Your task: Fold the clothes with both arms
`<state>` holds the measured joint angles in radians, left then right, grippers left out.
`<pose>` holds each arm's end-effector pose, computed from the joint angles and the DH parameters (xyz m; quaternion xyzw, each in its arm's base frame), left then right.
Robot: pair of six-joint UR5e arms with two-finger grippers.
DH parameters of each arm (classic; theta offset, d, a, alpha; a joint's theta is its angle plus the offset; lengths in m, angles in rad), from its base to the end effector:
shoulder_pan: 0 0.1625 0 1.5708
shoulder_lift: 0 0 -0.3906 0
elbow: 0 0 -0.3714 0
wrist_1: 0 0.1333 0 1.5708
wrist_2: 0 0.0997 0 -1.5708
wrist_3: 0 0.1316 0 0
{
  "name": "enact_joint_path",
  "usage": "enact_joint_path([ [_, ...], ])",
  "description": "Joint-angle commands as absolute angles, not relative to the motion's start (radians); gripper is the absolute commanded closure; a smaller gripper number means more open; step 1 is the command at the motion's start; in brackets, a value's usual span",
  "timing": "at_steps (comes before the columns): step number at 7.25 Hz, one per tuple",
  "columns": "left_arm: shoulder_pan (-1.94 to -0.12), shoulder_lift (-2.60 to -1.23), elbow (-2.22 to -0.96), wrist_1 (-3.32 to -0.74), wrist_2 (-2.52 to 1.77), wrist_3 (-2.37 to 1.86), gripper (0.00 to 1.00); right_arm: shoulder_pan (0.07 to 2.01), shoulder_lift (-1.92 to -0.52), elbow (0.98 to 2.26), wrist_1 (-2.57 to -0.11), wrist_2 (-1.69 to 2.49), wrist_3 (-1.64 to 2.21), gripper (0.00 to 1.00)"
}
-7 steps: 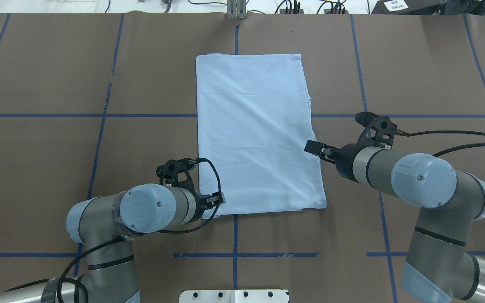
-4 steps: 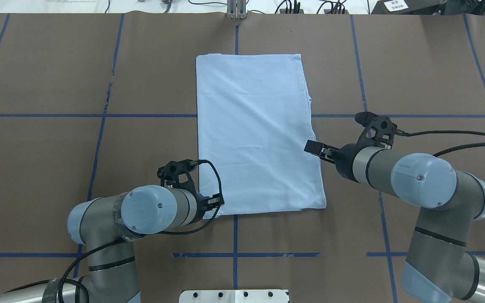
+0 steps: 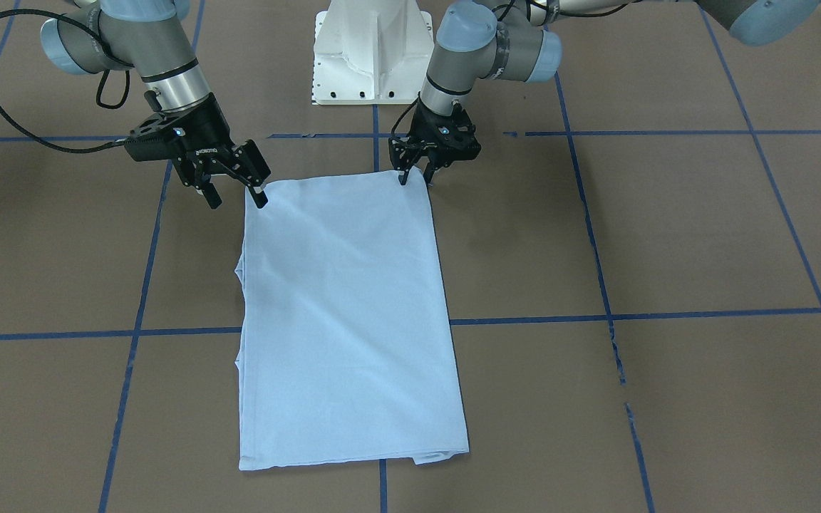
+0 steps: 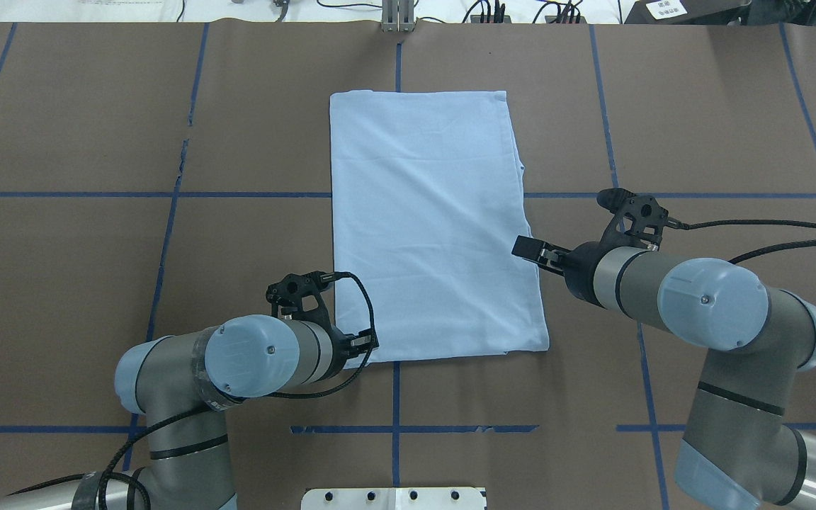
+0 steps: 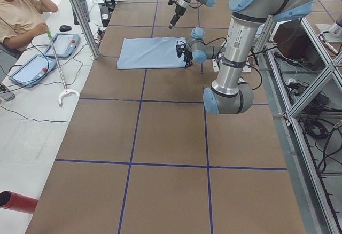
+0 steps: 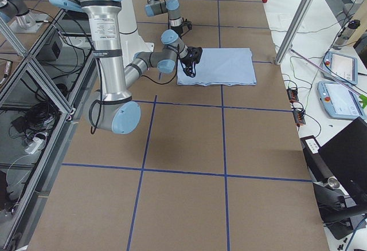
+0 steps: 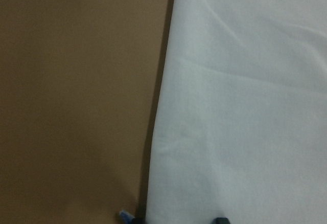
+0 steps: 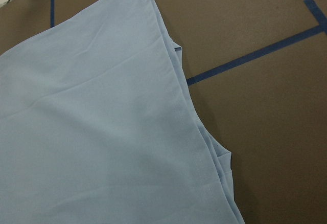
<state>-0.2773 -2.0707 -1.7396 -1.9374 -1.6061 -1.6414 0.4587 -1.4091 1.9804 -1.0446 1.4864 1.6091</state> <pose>0.5829 -0.2997 0.2564 0.0358 0.4937 -0.1418 0.8572 -0.4180 -0.3674 0.3182 0.1439 -0.5022 0.2310 0.8208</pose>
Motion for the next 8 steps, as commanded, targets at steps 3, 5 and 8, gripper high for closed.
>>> enact_joint_path([
  [3,-0.270,-2.077,-1.740,-1.937,-1.606,-1.640,1.00,0.459,-1.410,1.977,-1.045,1.486,1.609,0.00],
  [5,-0.270,-2.080,-1.747,-1.934,-1.606,-1.634,1.00,0.457,-1.410,1.971,-1.045,1.486,1.621,0.00],
  [8,-0.270,-2.077,-1.759,-1.933,-1.602,-1.634,1.00,0.448,-1.408,1.980,-1.152,1.485,1.753,0.03],
])
